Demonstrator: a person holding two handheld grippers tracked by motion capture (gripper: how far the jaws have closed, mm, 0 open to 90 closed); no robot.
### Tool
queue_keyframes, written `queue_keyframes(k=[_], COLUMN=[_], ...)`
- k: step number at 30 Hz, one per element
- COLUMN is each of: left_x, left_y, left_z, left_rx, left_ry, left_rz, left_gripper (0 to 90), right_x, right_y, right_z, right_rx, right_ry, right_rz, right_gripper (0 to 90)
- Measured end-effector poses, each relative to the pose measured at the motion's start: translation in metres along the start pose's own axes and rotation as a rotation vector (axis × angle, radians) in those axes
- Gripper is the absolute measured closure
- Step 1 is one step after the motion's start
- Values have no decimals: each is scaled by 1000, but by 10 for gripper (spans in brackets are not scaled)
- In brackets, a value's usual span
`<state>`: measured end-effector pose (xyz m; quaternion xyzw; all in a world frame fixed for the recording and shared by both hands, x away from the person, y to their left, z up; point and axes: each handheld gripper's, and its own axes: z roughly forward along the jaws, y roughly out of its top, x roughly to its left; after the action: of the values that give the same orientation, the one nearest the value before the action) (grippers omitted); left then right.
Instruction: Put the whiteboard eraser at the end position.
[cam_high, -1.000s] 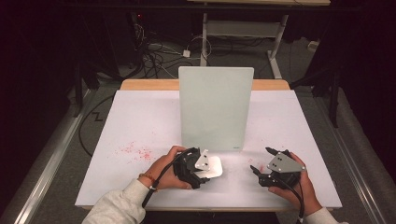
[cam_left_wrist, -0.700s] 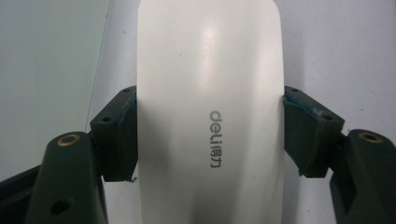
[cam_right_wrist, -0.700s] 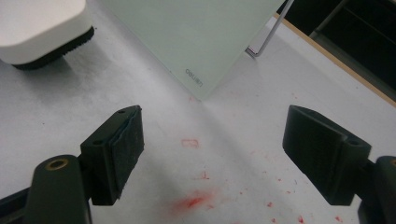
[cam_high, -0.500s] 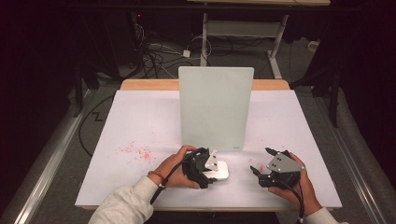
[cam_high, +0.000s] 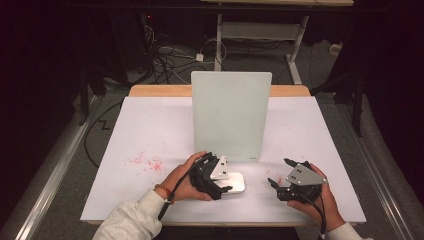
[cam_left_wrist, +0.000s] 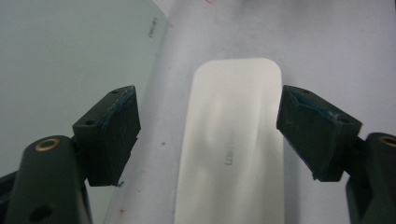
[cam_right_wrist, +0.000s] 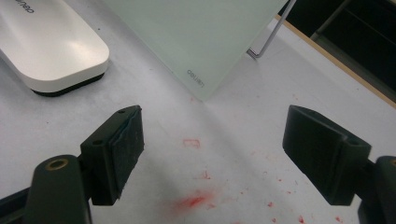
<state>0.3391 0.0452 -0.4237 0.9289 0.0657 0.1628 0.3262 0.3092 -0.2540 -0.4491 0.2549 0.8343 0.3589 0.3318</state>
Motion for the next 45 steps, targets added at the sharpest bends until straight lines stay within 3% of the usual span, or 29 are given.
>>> queue_keyframes(k=[7,12,20,32,39,45], left_x=[4,7,10,15,14,14], left_y=[-5,-11,-24,-51,-68,-82], left_z=[-18,-27,-44,-68,-76,-80], left_rx=[-95,-105,-165,-195,-166,-171], left_ry=[130,200,298,393,430,469], left_rz=[-31,-19,-65,-142,-149,-182], left_gripper=[193,180,179,179,179,167], right_x=[1,1,-2,-4,-4,-5], right_y=[1,1,2,2,2,2], right_z=[-1,-2,-6,-9,-10,-10], right_rx=[-6,-10,-35,-52,-58,-64], right_ry=[2,2,-18,-39,-46,-59], right_rz=[0,-1,13,24,31,41], right_gripper=[211,211,212,212,211,211])
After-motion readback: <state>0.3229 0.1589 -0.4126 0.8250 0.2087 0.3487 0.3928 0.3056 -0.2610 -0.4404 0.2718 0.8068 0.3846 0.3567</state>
